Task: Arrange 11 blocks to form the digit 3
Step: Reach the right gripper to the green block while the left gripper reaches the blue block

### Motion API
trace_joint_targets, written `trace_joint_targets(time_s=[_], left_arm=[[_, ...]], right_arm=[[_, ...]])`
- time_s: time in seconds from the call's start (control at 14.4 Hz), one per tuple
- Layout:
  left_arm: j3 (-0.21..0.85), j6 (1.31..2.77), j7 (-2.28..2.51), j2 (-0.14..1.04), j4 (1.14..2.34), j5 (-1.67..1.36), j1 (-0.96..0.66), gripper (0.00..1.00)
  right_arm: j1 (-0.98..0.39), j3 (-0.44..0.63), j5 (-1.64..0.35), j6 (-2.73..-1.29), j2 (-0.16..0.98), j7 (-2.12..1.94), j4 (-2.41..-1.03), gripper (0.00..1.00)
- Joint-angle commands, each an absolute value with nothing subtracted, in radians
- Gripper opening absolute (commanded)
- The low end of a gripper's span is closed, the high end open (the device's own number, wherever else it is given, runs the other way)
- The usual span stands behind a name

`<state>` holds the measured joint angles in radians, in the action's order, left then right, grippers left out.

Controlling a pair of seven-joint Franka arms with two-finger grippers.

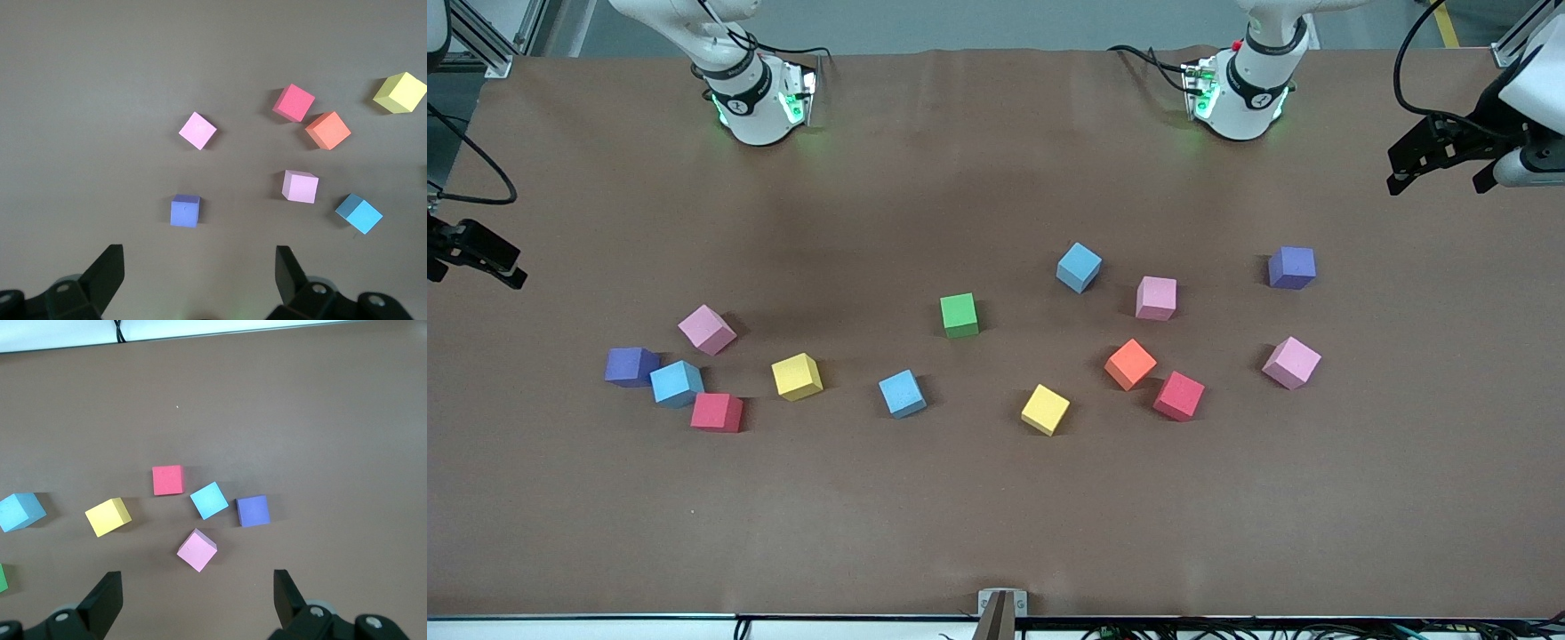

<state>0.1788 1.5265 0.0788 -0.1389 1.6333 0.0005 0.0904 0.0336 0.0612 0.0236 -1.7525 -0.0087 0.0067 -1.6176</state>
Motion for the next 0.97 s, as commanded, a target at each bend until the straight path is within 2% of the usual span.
trace_joint_targets(time_s=[0.0, 0.35, 0.7, 0.9], left_arm=[[0.178, 1.503, 0.066, -0.133, 1.611, 0.008, 0.094, 1.00], [0.196, 1.500, 0.051, -0.094, 1.615, 0.006, 0.086, 1.00], [0.362, 1.575, 0.188, 0.020, 1.650, -0.008, 0.064, 1.00], [0.451, 1.632, 0.408, 0.078, 1.701, 0.009, 0.064, 1.00]], right_arm=[[0.032, 0.060, 0.029, -1.755, -0.032, -0.005, -1.618, 1.00], [0.009, 0.058, 0.029, -1.753, -0.032, -0.005, -1.617, 1.00], [0.011, 0.061, 0.018, -1.726, -0.023, 0.008, -1.617, 1.00], [-0.015, 0.058, 0.017, -1.741, 0.038, 0.006, -1.617, 1.00]])
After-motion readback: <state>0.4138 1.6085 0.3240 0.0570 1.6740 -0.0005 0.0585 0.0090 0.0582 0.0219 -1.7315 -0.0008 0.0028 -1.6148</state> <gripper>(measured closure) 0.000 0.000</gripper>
